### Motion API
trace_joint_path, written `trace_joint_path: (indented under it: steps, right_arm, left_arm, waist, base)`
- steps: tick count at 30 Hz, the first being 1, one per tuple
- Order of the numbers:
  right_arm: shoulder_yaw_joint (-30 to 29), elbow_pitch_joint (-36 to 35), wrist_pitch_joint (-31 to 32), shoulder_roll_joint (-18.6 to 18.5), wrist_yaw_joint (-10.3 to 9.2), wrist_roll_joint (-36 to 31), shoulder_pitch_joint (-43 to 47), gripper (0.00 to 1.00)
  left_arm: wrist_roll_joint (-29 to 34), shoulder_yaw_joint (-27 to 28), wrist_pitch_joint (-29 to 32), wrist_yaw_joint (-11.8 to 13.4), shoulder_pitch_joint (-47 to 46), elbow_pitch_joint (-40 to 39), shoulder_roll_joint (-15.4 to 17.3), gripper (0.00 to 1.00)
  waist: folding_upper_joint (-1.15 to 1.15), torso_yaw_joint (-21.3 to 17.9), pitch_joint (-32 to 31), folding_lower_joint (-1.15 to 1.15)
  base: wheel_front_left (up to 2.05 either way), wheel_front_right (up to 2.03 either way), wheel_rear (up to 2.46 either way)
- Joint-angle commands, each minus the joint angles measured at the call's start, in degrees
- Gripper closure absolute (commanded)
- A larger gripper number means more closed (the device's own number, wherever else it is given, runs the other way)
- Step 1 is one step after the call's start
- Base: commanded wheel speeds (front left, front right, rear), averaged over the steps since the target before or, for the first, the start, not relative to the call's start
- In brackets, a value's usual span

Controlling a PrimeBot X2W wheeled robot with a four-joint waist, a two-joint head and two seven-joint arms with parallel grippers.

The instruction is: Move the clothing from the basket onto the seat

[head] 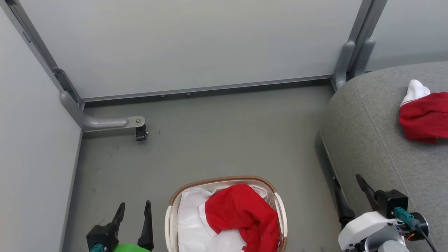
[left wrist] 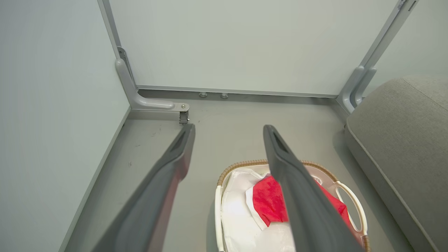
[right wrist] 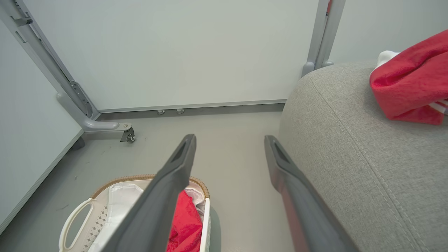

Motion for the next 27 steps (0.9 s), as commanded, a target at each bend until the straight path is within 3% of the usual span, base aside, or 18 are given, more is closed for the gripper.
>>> trace_joint_path:
  steps: [1, 27]
  right_arm:
    - [0.18, -0.2, -0.13, -0.18, -0.04, 0.2, -0.48, 0.0]
    - [8.11, -6.64, -0.12, -0.14, -0.04, 4.74, -14.28, 0.0]
  left_arm:
    - [-0.32, -0.33, -0.06, -0.09, -0.06, 0.55, 0.06, 0.0]
    - [-4.35, -16.66, -0.05, -1.02, -20.53, 12.54, 0.55, 0.0]
  waist:
    - [0.0, -0.48, 0.84, 0.0]
    - [0.0, -13.52, 23.13, 0.0]
  base:
    - [0.0, 0.0, 0.0]
    - [0.0, 0.0, 0.0]
